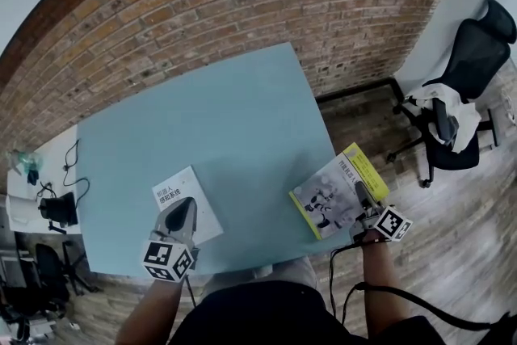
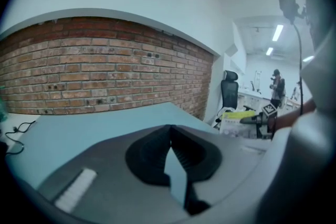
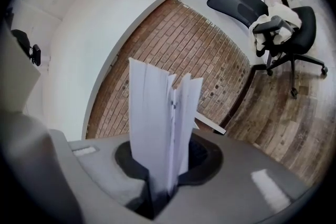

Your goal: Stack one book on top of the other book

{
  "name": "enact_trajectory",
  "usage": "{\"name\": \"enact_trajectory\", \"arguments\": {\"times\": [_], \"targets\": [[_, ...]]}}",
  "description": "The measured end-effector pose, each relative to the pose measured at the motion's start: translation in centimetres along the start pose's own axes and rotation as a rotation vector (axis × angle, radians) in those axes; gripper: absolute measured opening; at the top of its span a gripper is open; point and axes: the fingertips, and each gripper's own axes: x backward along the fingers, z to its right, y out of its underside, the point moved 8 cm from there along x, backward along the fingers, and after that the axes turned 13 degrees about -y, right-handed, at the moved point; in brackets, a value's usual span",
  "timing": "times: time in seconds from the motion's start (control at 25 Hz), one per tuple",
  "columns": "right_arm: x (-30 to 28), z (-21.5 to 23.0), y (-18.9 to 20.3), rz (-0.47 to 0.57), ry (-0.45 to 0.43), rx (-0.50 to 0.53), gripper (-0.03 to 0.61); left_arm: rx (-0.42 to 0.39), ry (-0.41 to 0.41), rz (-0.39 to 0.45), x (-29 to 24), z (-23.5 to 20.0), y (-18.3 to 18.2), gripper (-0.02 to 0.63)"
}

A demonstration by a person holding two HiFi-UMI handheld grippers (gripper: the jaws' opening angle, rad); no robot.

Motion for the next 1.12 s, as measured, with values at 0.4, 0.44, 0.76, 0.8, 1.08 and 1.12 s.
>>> {"name": "enact_trajectory", "arguments": {"times": [0.4,0.44,0.76,0.8,1.08,1.12], "targets": [[0.8,-2.2,0.6,0.089,0.042,0.006,0.077,0.028,-0.005,0.011,2.1,-2.6,1.2,0.005],[0.7,-2.4,0.8,0.096,0.05,0.0,0.077,0.03,-0.01,0.014,2.3,-2.9,1.3,0.005],[-0.6,-4.9,1.9,0.118,0.009,0.029,0.08,0.059,-0.048,0.052,4.6,-5.5,2.1,0.005],[-0.7,-5.2,1.9,0.118,0.004,0.03,0.08,0.064,-0.056,0.058,4.9,-5.8,2.2,0.005],[-1.7,-7.2,2.2,0.153,-0.072,0.008,0.084,0.094,-0.08,0.067,5.9,-7.8,2.8,0.005],[-1.8,-7.3,2.3,0.156,-0.071,0.009,0.084,0.098,-0.082,0.068,6.0,-8.0,2.9,0.005]]}}
